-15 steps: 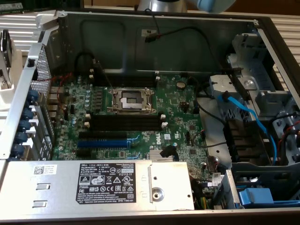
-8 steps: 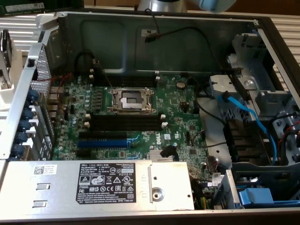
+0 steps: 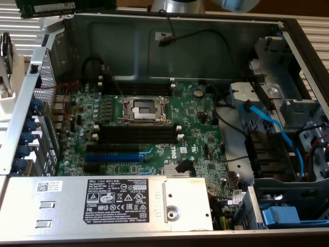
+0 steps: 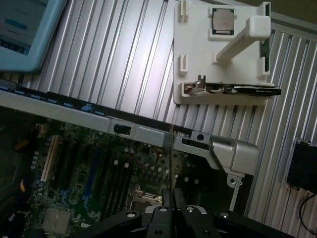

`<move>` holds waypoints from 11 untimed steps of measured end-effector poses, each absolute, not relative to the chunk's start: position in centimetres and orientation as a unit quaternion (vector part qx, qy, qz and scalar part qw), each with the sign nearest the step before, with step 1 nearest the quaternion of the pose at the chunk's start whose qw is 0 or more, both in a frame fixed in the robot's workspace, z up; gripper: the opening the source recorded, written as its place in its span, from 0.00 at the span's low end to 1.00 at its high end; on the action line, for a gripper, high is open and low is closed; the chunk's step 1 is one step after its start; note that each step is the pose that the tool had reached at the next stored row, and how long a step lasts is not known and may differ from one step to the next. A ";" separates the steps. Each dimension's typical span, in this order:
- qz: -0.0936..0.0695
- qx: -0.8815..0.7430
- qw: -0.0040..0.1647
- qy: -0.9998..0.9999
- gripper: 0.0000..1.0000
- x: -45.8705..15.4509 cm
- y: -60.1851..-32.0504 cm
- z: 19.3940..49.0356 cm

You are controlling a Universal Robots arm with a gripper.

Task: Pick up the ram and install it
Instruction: 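Pick up the ram and move it above insertion slot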

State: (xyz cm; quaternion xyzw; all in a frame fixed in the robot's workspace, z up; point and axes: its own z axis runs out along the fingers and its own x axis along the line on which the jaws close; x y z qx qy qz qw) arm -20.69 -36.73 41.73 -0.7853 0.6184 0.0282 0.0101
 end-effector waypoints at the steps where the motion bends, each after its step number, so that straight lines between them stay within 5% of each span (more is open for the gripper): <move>1: 0.028 -0.785 0.010 0.618 0.12 -20.2 -36.7 41.8; 11: 0.028 -0.769 0.011 0.639 0.12 -19.2 -36.7 41.9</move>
